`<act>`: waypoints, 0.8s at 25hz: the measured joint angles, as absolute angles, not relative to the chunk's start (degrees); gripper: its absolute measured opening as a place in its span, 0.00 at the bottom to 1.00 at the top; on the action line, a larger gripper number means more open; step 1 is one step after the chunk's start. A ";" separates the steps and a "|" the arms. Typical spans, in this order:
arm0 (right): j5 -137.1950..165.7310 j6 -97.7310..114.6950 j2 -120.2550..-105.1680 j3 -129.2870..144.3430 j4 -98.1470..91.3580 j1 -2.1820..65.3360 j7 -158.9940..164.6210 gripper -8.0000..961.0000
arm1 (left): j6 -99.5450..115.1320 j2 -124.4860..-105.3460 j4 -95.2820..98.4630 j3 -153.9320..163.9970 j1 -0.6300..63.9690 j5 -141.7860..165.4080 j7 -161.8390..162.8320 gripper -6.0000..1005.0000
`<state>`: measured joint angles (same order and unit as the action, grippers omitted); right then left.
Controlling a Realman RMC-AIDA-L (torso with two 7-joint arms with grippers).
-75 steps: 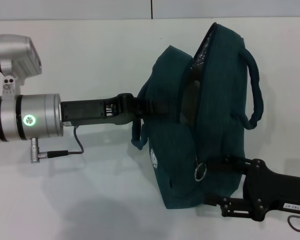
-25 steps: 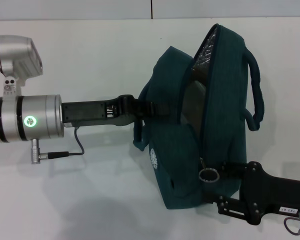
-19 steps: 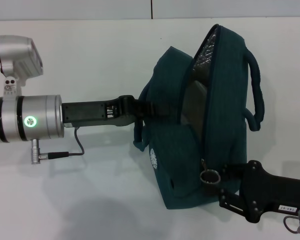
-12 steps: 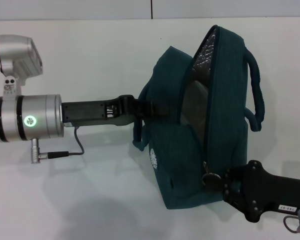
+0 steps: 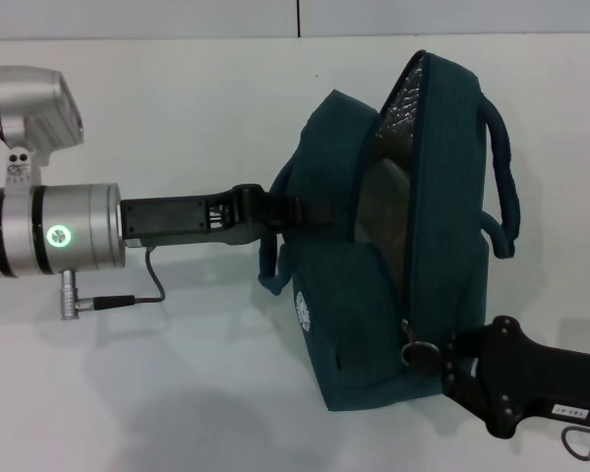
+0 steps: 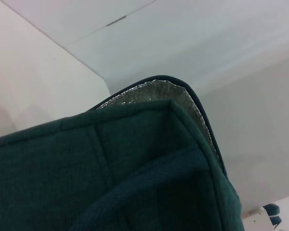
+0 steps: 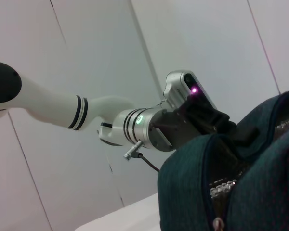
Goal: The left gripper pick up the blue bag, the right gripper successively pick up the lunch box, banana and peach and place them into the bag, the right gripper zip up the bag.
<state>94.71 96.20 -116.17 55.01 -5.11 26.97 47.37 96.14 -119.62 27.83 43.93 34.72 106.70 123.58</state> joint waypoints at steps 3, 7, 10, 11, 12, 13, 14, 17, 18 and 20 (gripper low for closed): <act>93.83 97.33 -115.90 55.02 -5.44 26.05 47.25 0.03 | 96.14 -119.62 27.85 43.83 34.72 106.70 123.57 0.11; 92.62 99.87 -115.68 55.00 -7.76 23.96 47.26 0.03 | 95.98 -119.62 27.86 43.91 34.72 106.19 123.52 0.12; 91.83 101.12 -115.69 54.95 -8.91 22.83 47.39 0.03 | 95.90 -119.57 27.68 44.09 34.72 105.46 123.16 0.12; 91.56 101.36 -115.68 54.93 -8.96 22.67 47.39 0.03 | 95.87 -119.55 27.64 44.10 34.72 105.40 123.07 0.12; 91.36 101.49 -115.68 54.93 -8.96 22.55 47.38 0.03 | 95.84 -119.54 27.61 44.11 34.72 105.38 123.01 0.12; 91.21 101.60 -115.68 54.93 -8.96 22.51 47.36 0.03 | 95.82 -119.54 27.60 44.11 34.72 105.38 122.95 0.12; 90.98 101.79 -115.71 54.93 -8.96 22.48 47.29 0.03 | 95.79 -119.53 27.57 44.12 34.72 105.38 122.88 0.12; 89.70 102.68 -115.89 54.93 -8.96 22.58 47.19 0.03 | 95.69 -119.52 27.48 44.18 34.72 105.45 122.17 0.13; 89.00 103.15 -115.96 54.92 -8.96 22.73 47.15 0.03 | 95.69 -119.52 27.46 44.20 34.72 105.46 121.71 0.13; 87.76 104.00 -116.07 54.94 -8.97 23.00 47.05 0.03 | 95.75 -119.52 27.43 44.20 34.67 105.46 120.64 0.13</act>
<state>87.76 104.00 -116.07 54.94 -8.97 23.00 47.05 95.75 -119.52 27.43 44.20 34.67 105.46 120.64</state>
